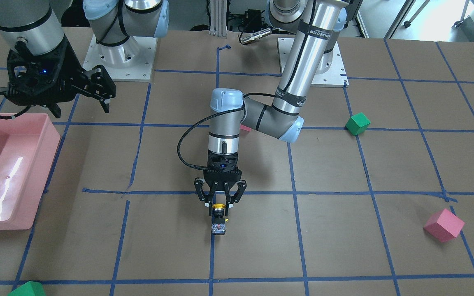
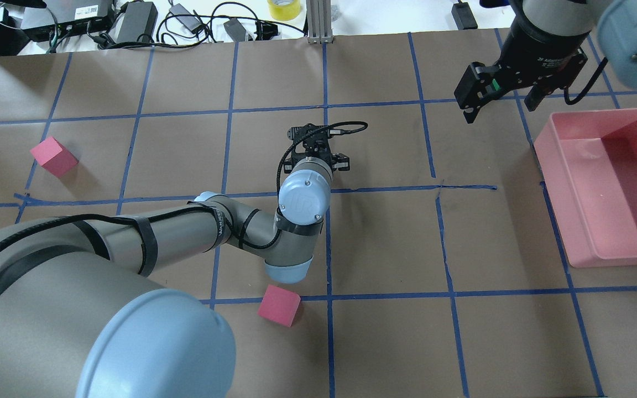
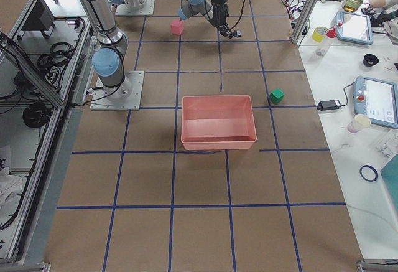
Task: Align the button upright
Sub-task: 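Lift the switch with the left gripper and rotate it cap-up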
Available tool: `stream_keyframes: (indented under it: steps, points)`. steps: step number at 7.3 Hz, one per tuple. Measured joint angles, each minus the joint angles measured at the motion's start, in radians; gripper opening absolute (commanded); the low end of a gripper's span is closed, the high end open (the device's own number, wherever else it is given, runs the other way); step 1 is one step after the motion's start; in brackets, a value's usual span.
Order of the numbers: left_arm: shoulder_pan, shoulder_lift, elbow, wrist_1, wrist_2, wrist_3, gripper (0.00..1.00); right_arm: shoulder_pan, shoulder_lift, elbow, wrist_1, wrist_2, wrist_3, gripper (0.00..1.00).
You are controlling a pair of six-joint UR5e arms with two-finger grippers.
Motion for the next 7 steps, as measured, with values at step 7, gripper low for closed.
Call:
stream_keyframes:
  steps: [7]
  points:
    - [0.041,0.153,0.242,-0.888,-0.165,-0.006,0.29,0.0,0.0,0.001,0.001,0.001,0.004,1.0]
